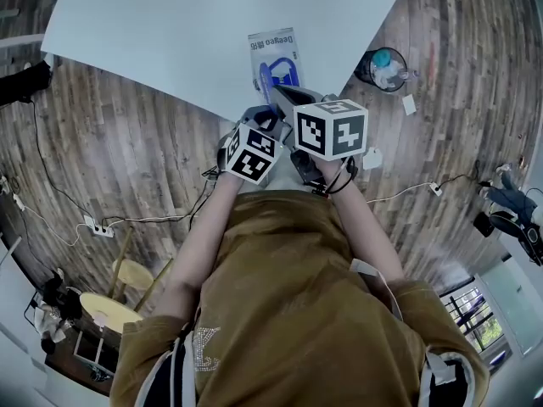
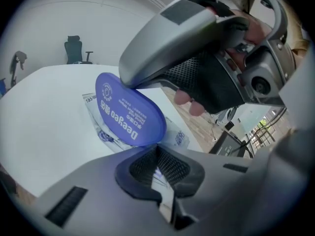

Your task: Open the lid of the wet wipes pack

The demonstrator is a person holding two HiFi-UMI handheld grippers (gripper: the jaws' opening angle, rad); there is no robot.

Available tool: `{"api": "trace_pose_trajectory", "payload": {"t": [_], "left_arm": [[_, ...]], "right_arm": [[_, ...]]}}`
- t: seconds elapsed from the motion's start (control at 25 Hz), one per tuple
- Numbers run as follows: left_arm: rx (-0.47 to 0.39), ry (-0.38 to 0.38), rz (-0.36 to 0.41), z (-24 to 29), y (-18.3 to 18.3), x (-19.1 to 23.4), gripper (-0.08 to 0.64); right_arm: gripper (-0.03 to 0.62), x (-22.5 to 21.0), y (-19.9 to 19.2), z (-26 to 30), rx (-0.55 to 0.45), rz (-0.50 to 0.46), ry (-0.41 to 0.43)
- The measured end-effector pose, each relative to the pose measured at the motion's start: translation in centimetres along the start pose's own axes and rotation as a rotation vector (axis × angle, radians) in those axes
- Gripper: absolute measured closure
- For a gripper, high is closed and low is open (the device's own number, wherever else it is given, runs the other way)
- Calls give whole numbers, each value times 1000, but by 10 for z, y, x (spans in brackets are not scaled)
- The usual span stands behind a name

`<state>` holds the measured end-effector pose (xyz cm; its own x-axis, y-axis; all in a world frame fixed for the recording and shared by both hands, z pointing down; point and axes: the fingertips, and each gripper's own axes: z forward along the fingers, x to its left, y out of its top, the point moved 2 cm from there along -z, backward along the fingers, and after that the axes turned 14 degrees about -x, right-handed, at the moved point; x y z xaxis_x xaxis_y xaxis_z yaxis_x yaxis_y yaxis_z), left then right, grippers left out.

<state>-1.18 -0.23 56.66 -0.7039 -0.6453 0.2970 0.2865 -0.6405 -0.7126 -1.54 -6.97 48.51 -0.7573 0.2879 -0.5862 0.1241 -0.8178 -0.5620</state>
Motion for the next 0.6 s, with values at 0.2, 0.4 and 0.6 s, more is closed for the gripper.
{"api": "trace_pose_trajectory", "payload": {"t": [0.2,0.4,0.6], "left_arm": [[-7,-7,10,2,1,-2,558],[-31,-4,-10,0,3,-1,558],[-101,18,-41,-18,10,4,558]], "right_arm": [[584,-8,1,-4,-3,9,-12],[584,-10,1,-5,-8,6,-21],[584,-10,1,-6,-17,16,-17]]}}
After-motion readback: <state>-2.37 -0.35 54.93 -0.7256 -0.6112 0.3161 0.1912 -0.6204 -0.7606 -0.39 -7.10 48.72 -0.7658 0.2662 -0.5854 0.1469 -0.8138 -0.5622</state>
